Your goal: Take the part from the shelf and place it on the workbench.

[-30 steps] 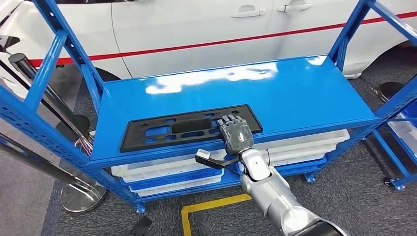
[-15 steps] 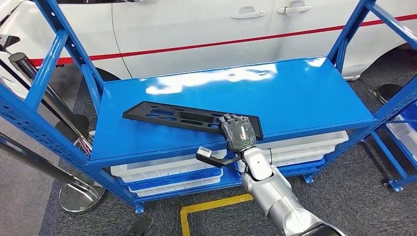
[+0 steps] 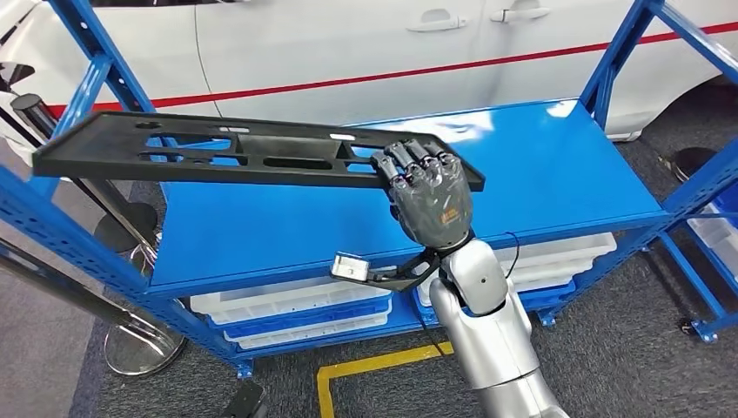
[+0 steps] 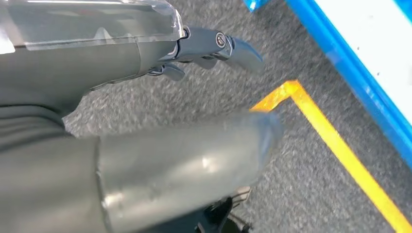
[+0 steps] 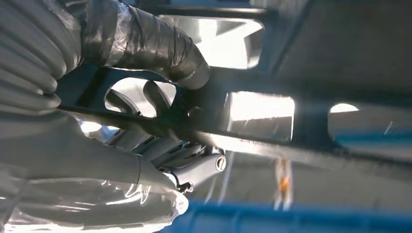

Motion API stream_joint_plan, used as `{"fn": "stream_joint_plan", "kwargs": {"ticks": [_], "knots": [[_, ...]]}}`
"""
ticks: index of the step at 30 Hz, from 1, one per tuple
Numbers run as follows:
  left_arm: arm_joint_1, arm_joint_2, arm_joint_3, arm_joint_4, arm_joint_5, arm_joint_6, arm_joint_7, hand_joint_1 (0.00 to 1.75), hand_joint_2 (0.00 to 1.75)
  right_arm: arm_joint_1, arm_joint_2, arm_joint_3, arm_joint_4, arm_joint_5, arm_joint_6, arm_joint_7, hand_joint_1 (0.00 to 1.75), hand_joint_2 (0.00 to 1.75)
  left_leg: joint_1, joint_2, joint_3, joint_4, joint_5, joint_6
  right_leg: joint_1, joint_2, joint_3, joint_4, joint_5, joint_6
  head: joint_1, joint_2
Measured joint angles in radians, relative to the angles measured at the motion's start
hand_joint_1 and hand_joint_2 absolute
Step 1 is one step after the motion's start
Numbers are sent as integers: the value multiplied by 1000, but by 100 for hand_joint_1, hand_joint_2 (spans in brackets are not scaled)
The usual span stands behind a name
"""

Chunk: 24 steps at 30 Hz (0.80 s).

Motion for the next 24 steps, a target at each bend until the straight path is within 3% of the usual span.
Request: {"fn": "stream_joint_plan", "kwargs": {"ticks": [2, 3, 6, 7, 8, 10, 12, 13, 17, 19, 21, 22, 23, 24], "knots": [[7, 0, 0, 0, 2, 2, -2, 0, 175, 3, -4, 48, -85, 13, 0, 39, 175, 175, 3, 1, -11, 29, -23, -9, -1, 1, 3, -6, 2, -15, 0, 0], [7, 0, 0, 0, 2, 3, -2, 0, 175, 3, -5, 69, -117, 14, 0, 48, 175, 175, 4, 1, -29, 70, -48, -11, -1, 1, 6, -8, 3, -20, 0, 0], [10, 0, 0, 0, 2, 4, -2, 0, 175, 7, -9, 106, -177, 14, 1, 55, 175, 175, 4, 2, -113, 248, -125, -14, 6, 1, 8, -9, 0, -28, 0, 0], [12, 0, 0, 0, 2, 4, -2, 0, 131, 11, -12, 113, -190, 14, 1, 57, 175, 175, 3, 2, -129, 276, -127, -13, 9, 1, 8, -9, 0, -30, 0, 0], [14, 0, 0, 0, 3, 3, -2, 0, 87, 13, -16, 121, -202, 15, 1, 60, 175, 175, 3, 2, -126, 266, -110, -9, 11, 1, 9, -9, 0, -30, 0, 0], [16, 0, 0, 0, 6, -1, -2, 0, 0, 15, -25, 136, -228, 15, 1, 69, 175, 175, -1, 2, -73, 152, -43, 2, 15, 2, 12, -9, -1, -30, 0, 0], [16, 0, 0, 0, 14, -4, -3, 0, 0, 12, -34, 150, -259, 16, 1, 68, 175, 175, -8, 1, -16, 35, -2, 14, 18, 2, 12, -9, -1, -26, 0, 0], [18, 0, 0, 0, 17, -5, -5, 0, 0, 11, -39, 157, -273, 16, 1, 65, 175, 175, -11, 1, -3, 8, 2, 17, 19, 3, 12, -9, -1, -24, 0, 0], [33, -1, -1, 0, 13, 13, -9, 0, 0, 10, -57, 197, -315, 16, 1, 68, 175, 175, -9, 2, 9, -18, 11, 31, 17, 3, 10, -3, -9, -5, 0, 0], [35, -3, -4, 0, 0, 42, -9, 0, 0, 9, -69, 224, -325, 16, 1, 89, 175, 175, -6, 4, 14, -29, 18, 40, 15, 3, -24, 73, -57, 4, 0, 0], [36, -5, -10, 0, -12, 67, -9, 0, 0, 8, -85, 248, -326, 16, 1, 113, 175, 175, -6, 4, 13, -28, 18, 44, 11, 3, -81, 194, -113, 11, 0, 0], [36, -6, -14, 0, -12, 73, -9, 0, 0, 8, -93, 259, -323, 16, 1, 123, 175, 175, -6, 4, 12, -27, 17, 44, 9, 2, -100, 232, -122, 14, 0, 0], [36, -7, -16, 0, -10, 75, -9, 0, 0, 8, -100, 269, -321, 16, 2, 131, 175, 175, -6, 3, 12, -25, 17, 43, 6, 2, -102, 237, -113, 17, 0, 0], [36, -8, -18, 0, -5, 74, -7, 0, 0, 8, -105, 277, -317, 15, 2, 135, 175, 175, -5, 3, 12, -22, 15, 41, 3, 1, -86, 206, -87, 19, 0, 0]]}}
